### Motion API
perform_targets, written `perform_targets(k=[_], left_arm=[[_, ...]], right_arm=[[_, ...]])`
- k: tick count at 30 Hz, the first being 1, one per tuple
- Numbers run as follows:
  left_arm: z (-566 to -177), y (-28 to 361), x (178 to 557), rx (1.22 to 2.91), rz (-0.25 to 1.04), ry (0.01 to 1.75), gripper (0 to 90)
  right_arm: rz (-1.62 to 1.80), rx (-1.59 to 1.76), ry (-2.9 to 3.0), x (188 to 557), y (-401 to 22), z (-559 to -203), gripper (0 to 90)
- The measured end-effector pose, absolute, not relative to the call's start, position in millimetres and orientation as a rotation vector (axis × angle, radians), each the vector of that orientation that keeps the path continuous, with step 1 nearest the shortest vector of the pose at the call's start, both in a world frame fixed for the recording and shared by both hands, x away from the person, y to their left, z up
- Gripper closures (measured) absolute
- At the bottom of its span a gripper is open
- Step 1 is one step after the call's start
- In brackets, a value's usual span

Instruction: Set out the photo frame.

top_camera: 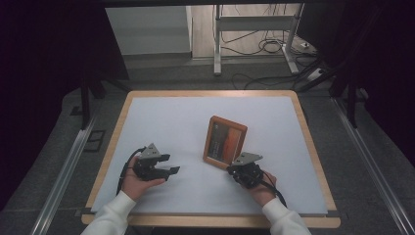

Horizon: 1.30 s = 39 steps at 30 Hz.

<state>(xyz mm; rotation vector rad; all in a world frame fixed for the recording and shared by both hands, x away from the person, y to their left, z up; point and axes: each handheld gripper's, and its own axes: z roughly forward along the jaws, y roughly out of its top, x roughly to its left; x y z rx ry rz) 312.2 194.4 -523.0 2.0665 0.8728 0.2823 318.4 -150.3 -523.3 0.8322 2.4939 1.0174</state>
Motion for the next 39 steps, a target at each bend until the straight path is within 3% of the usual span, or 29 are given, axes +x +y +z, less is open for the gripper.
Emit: perform_targets(k=[39], left_arm=[[-523, 195, 312, 2.070, 0.281, 0.873, 33.4]], right_arm=[[0.986, 0.910, 2.455, 327, -175, -526, 90.0]])
